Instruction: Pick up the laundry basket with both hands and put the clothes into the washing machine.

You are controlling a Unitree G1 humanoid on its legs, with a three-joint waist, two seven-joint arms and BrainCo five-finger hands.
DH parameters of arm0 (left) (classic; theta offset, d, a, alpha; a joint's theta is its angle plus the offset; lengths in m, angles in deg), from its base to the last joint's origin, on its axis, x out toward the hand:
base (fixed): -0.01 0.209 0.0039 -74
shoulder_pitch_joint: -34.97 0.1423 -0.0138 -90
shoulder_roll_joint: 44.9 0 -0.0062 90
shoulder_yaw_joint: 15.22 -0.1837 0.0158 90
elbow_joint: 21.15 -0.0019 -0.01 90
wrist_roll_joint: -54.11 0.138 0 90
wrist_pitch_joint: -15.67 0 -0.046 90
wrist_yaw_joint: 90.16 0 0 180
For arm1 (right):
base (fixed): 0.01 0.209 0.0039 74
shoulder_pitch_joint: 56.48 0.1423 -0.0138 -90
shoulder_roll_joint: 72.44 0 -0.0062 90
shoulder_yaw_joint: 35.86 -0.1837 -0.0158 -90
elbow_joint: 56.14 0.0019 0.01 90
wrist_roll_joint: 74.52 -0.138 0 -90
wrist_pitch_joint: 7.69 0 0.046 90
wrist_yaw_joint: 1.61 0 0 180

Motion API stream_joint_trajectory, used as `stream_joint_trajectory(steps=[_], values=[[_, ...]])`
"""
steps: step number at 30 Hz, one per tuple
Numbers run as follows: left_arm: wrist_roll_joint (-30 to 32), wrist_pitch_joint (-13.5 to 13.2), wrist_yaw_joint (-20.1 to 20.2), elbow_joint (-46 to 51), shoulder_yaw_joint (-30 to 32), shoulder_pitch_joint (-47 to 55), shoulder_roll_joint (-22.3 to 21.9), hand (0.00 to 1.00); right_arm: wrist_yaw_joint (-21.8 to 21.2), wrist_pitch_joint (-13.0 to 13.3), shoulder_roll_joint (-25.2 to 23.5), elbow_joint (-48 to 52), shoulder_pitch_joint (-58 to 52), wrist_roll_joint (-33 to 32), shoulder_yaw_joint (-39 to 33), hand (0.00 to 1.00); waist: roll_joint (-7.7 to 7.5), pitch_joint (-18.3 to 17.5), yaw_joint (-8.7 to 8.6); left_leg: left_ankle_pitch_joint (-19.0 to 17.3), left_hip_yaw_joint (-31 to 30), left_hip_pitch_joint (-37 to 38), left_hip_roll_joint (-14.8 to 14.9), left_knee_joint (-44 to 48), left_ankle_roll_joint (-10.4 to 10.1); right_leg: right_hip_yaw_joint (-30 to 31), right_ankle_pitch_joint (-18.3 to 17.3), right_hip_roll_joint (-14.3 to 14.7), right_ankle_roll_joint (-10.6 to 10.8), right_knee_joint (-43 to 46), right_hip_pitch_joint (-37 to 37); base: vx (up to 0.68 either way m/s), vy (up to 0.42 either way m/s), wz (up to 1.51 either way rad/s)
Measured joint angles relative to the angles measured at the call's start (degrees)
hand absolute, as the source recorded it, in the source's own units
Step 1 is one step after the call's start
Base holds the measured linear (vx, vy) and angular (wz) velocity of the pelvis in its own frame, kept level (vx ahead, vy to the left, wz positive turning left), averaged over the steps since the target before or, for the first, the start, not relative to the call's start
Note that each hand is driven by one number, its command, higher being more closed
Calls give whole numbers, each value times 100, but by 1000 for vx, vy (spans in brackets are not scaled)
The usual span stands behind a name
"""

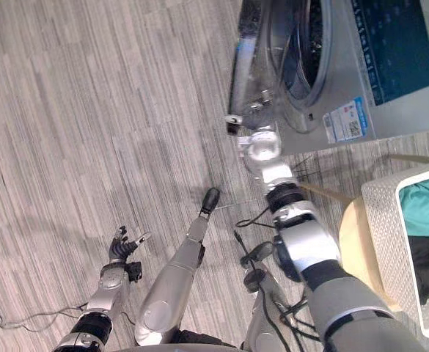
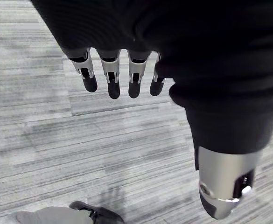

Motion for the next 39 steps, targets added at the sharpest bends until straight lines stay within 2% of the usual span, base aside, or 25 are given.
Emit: stream_joint_trajectory(steps=[3, 5, 8, 10, 13, 17, 18, 19, 20, 21, 22, 23, 24, 25, 28, 30, 32, 35, 39], values=[[20, 12, 0, 20, 10, 2, -96, 0, 4, 391, -145, 591, 601, -108, 144, 0, 5, 3, 183, 33, -164, -89, -130, 84, -35, -439, -255, -126, 42, 235, 154, 173, -192, 83], [24, 12, 9, 19, 12, 15, -226, 0, 7, 561, -158, 830, 773, -187, 173, 0, -1, 2, 188, 32, -157, -74, -209, 271, -30, -611, -282, -120, 66, 238, 366, 174, -140, 72], [29, 12, 13, 7, 13, 15, -370, 0, 6, 609, -139, 905, 746, -223, 257, 0, -11, 2, 174, 26, -63, -31, -159, 411, -20, -577, -282, -91, 65, 273, 441, 88, -84, 0], [32, 20, 13, -7, 13, -9, -388, 0, 5, 601, -34, 1165, 424, -220, 273, 0, -26, -1, 98, 26, 75, -6, -51, 454, -20, -465, -277, -62, 59, 287, 398, -22, -58, -51], [38, 50, -21, -10, 21, -152, -330, 0, -7, 513, 304, 1714, -577, -131, 396, 0, -86, -4, -240, 23, 401, 145, 194, 495, -16, -79, -184, 91, -85, 268, 308, -97, -28, -69], [36, 135, -152, -34, 9, -817, -74, 0, -125, 474, 539, 2405, -2235, 304, 378, 0, -419, 15, -763, 21, 944, 263, 604, 653, -15, 649, 57, 448, -325, 80, 72, -148, -34, -106], [34, 158, -204, -166, 20, -1175, 67, 0, -150, 472, 528, 2470, -2775, 418, 368, 0, -540, 37, -905, -72, 1101, 145, 695, 1030, 75, 914, 235, 630, -417, -138, 63, -94, -20, -103], [33, 163, -252, -234, 13, -1361, 159, 0, -190, 471, 514, 2472, -3016, 443, 368, 0, -595, 47, -992, -238, 1222, -75, 702, 1453, 165, 1051, 308, 719, -436, -261, 75, -108, 5, -111], [23, 185, -299, -420, 17, -1778, 315, 0, -286, 455, 492, 2470, -3512, 502, 370, 0, -786, 48, -1126, -550, 1245, -253, 557, 1579, 20, 1298, 322, 775, -456, -445, 57, -94, 67, -138], [10, 204, -375, -633, 2, -2130, 471, 0, -556, 399, 507, 2473, -3923, 652, 565, 0, -794, 24, -1135, -295, 1273, -124, 467, 1309, 198, 1622, 322, 952, -458, -433, -33, -108, 93, -131], [4, 214, -394, -762, -9, -2367, 617, 0, -631, 390, 442, 2477, -4100, 701, 617, 0, -810, 19, -1272, -369, 1505, -120, 573, 1288, 266, 1695, 322, 999, -458, -441, -78, -53, 84, -107], [-7, 254, -410, -1156, -10, -3091, 1012, 0, -752, 326, 315, 2468, -4434, 739, 561, 0, -866, 14, -1485, -365, 1539, -154, 680, 1076, 265, 1798, 375, 1059, -484, -459, -280, -27, 18, -44], [-8, 266, -424, -1443, -12, -3495, 1304, 0, -798, 286, 259, 2468, -4549, 740, 483, 0, -883, 10, -1606, -363, 1603, -180, 720, 980, 263, 1855, 397, 1100, -506, -505, -372, -21, -4, -38], [-10, 282, -434, -1643, -20, -3787, 1515, 0, -848, 279, 227, 2469, -4598, 739, 445, 0, -904, 16, -1678, -362, 1680, -193, 757, 935, 262, 1907, 440, 1129, -524, -555, -426, -38, 2, -44], [-47, 410, -514, -2179, -47, -4666, 2703, 0, -1061, 333, 132, 2961, -5050, 701, 261, 0, -1035, 14, -1905, -359, 2051, -193, 972, 878, 262, 2280, 840, 1353, -512, -1002, -505, -60, 24, -71], [-44, 413, -510, -2138, 10, -4973, 3063, 0, -1141, 458, 130, 3549, -5487, 637, 178, 0, -1042, 10, -1943, -359, 2208, -205, 1084, 865, 262, 2412, 1032, 1471, -497, -1230, -511, -58, 4, -53], [14, 442, -507, -1977, 198, -5175, 3287, 0, -1262, 601, 125, 4077, -5975, 510, 145, 0, -1079, -13, -2043, -361, 2330, -260, 1174, 862, 258, 2485, 1161, 1574, -519, -1417, -533, -70, -28, -38], [250, 534, -515, -1798, 423, -5291, 3347, 0, -1358, 768, 111, 4517, -6540, 508, 111, 0, -1172, -67, -2051, -363, 2513, -423, 1317, 873, 256, 2599, 1341, 1703, -490, -1546, -727, -73, -28, -39], [570, 536, -410, -1324, 541, -5314, 3189, 0, -1358, 773, 116, 4630, -7057, 517, -152, 0, -1264, -67, -2075, -363, 2576, -555, 1355, 904, 256, 2582, 1341, 1725, -490, -1554, -841, -25, -14, -5]])
